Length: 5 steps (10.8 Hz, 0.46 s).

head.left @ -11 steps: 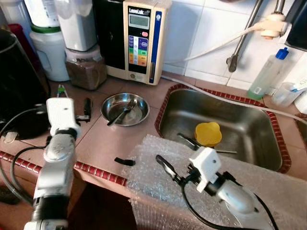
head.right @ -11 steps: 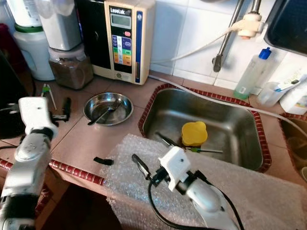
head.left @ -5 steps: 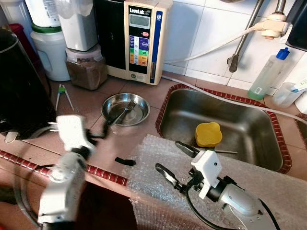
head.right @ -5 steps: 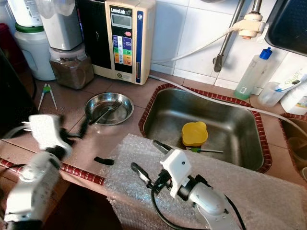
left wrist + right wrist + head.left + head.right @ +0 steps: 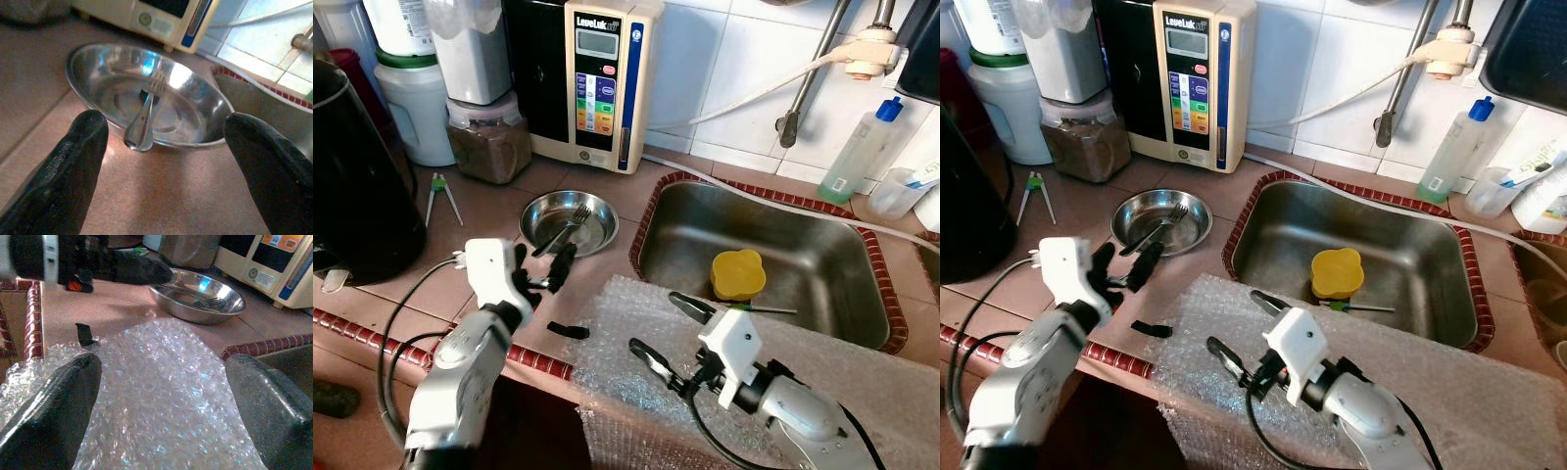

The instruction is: Kitchen organization

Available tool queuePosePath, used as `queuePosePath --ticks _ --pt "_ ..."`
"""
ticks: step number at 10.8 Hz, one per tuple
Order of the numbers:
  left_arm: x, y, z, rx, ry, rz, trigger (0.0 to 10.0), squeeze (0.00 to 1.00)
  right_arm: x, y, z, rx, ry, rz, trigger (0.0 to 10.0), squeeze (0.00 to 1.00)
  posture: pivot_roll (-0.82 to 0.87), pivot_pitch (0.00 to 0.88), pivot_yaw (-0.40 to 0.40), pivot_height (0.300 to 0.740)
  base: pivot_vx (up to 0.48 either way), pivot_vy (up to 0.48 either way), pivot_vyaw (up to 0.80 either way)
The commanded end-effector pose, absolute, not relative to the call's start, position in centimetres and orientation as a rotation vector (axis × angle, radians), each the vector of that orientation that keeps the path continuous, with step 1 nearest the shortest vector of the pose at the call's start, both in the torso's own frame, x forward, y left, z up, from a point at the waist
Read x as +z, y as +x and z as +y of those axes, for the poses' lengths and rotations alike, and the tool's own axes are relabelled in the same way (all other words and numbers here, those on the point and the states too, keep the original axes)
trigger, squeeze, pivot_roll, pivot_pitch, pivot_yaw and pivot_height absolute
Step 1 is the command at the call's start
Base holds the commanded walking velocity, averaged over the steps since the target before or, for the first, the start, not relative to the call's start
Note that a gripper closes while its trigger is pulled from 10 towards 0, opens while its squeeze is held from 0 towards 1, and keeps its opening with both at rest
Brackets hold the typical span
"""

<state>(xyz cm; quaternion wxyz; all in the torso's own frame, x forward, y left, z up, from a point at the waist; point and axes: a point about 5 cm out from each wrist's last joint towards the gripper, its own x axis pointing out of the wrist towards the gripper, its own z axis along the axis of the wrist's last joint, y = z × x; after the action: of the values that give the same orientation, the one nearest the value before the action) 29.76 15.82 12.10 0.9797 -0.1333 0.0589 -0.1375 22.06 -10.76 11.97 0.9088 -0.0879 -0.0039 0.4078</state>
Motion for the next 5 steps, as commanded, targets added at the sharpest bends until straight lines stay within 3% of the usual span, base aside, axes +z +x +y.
queuePosePath --ticks 1,5 --pt "11.7 30.0 15.5 -0.281 -0.296 0.139 10.0 0.0 12.1 22.2 -10.7 0.849 -0.198 -0.006 10.0 0.0 0.17 0.0 -0.051 0.74 0.0 0.0 0.0" --pt "11.4 32.0 15.6 -0.165 -0.412 0.098 10.0 0.0 12.3 22.3 -10.4 0.865 -0.202 -0.019 10.0 0.0 0.15 0.0 -0.052 0.74 0.0 0.0 0.0"
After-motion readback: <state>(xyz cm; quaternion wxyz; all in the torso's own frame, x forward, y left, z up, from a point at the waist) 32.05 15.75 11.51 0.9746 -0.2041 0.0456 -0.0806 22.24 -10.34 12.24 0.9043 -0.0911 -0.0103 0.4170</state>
